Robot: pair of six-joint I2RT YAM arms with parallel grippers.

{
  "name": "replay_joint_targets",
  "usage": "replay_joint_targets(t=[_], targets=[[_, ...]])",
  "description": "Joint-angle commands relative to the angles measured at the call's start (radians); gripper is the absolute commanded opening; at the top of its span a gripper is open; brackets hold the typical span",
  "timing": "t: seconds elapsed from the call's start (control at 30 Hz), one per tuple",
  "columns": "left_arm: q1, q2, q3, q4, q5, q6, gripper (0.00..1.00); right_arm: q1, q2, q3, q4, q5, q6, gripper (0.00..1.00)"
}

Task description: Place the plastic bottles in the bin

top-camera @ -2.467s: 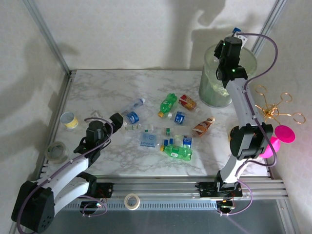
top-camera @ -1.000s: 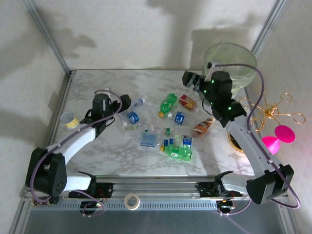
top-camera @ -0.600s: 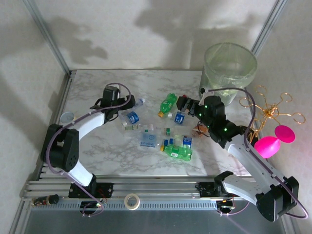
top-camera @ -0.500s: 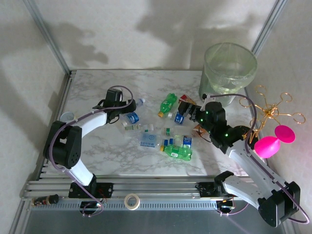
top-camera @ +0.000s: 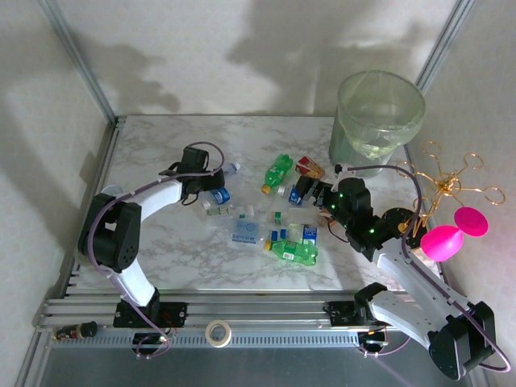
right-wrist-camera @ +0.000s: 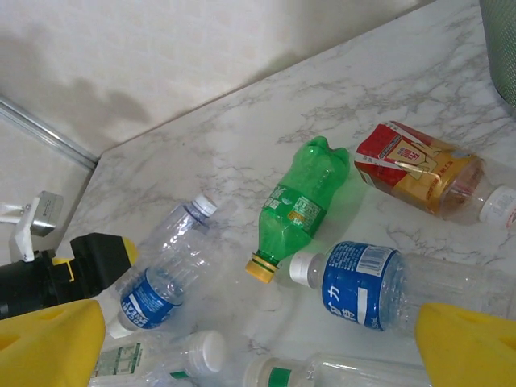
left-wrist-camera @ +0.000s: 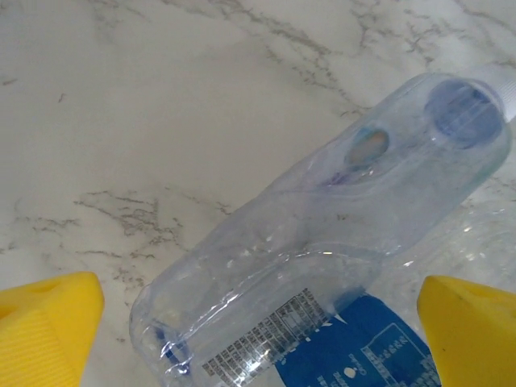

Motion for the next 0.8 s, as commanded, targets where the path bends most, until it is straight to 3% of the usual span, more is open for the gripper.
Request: replay_joint_targets(t=[0.0,0.4,0.77], targets=[[-0.006,0.030,0.035,-0.044,-0.036,0.025,1.00,0.009,-0.024,-0.004,0.031,0.030,-0.004,0.99],[-0.006,0.126,0.093,-0.063,-0.107,0.014,1.00,0.009,-0.080,-0.037,-0.002,0.057,0.022,0.99],[-0.006,0.264,0.282,-0.136,-0.100,0.063,1.00,0.010,-0.156,-0.058,0.030,0.126,0.015,0.99]])
